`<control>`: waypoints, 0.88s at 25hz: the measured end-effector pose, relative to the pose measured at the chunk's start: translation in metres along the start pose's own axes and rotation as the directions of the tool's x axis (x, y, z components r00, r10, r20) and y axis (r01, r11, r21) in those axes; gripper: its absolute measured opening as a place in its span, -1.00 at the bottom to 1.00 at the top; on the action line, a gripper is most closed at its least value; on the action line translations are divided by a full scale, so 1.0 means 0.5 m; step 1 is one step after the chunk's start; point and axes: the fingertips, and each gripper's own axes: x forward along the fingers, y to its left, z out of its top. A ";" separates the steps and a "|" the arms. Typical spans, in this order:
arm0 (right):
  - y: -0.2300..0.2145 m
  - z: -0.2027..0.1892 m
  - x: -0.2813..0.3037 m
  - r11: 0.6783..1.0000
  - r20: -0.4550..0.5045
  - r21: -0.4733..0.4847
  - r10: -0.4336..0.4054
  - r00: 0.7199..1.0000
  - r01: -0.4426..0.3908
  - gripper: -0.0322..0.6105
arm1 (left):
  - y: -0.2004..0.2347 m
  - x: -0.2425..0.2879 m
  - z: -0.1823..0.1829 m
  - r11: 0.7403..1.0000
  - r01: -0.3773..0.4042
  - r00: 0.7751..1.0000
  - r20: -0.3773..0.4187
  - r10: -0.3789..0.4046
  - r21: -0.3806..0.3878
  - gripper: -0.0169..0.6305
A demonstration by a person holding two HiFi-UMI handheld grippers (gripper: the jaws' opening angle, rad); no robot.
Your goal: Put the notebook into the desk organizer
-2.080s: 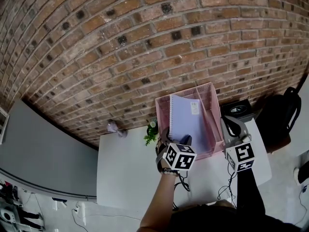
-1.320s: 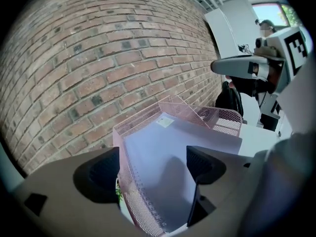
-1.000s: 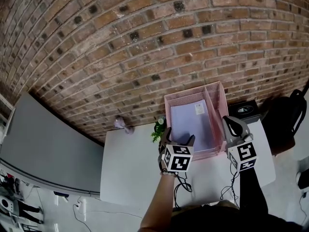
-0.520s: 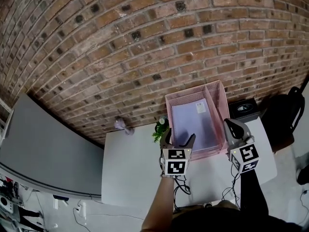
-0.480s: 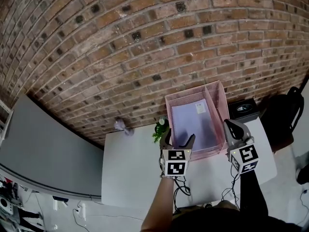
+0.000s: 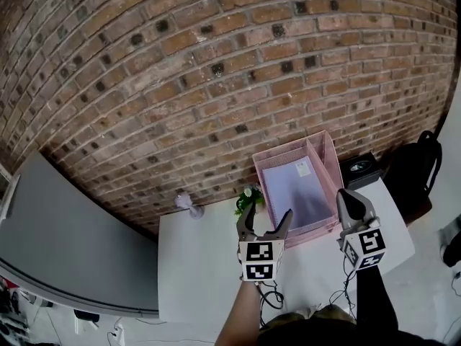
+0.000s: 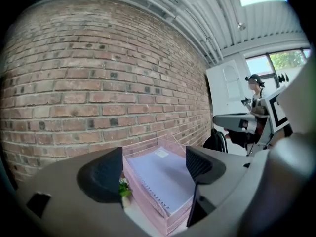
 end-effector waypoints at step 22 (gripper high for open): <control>0.210 0.078 -0.122 0.995 0.068 -0.086 -0.034 0.997 0.040 -0.90 | 0.112 -0.266 0.063 0.999 -0.038 0.962 0.270 0.045 -0.031 -0.93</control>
